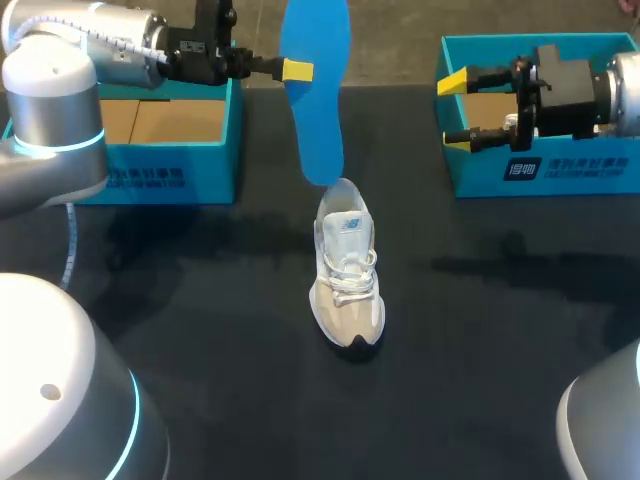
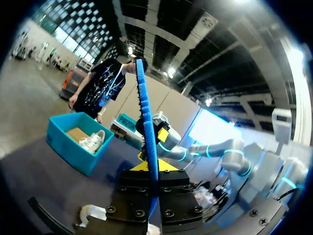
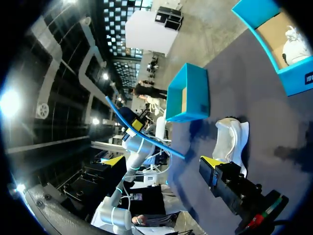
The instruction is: Take the shoe out of the shoebox, open the shoe tongue, remove and reinsert the insole, then place the shoe into the shoebox
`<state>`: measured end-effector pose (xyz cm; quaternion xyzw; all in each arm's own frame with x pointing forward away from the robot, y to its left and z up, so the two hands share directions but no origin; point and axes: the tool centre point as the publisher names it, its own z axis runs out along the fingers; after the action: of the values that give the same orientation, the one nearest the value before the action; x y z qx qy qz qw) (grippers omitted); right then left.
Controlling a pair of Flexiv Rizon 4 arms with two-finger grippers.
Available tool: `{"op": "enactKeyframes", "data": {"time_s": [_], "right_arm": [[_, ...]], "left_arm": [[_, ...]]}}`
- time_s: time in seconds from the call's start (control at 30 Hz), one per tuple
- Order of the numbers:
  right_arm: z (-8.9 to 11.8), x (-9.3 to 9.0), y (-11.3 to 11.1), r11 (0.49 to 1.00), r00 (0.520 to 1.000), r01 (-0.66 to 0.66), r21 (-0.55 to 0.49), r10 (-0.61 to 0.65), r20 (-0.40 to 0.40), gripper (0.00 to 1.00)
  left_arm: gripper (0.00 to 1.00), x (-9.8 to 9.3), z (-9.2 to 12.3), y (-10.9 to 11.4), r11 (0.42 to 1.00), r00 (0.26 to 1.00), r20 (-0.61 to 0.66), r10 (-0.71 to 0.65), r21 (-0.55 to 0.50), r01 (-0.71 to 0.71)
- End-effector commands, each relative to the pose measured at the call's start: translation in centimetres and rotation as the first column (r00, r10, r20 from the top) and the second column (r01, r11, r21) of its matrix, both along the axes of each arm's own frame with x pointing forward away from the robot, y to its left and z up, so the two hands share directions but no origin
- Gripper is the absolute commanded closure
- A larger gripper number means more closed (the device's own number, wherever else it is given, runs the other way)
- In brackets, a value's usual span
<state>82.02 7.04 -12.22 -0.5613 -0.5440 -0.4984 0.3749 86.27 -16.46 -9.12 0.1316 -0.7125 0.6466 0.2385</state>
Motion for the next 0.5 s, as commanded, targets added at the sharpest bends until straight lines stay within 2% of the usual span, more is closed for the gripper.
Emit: {"op": "enactKeyframes", "data": {"time_s": [0.03, 0.47, 0.5], "right_arm": [[-0.02, 0.25, 0.17, 1.000, 1.000, -0.002, -0.006, 0.002, -0.005, 0.00], [0.08, 0.62, 0.07, 1.000, 1.000, -0.001, -0.006, 0.001, -0.016, 0.00], [0.10, 0.61, 0.08, 1.000, 1.000, 0.000, -0.006, 0.000, -0.017, 0.00]], "left_arm": [[1.00, -0.68, 0.40, 0.18, 0.996, 0.968, 0.235, 0.089, 0.009, -0.094], [1.00, -0.68, 0.40, 0.18, 0.996, 0.968, 0.235, 0.089, 0.009, -0.094], [1.00, -0.61, 0.07, 0.22, 0.998, 0.933, 0.354, 0.061, -0.005, -0.064]]}}
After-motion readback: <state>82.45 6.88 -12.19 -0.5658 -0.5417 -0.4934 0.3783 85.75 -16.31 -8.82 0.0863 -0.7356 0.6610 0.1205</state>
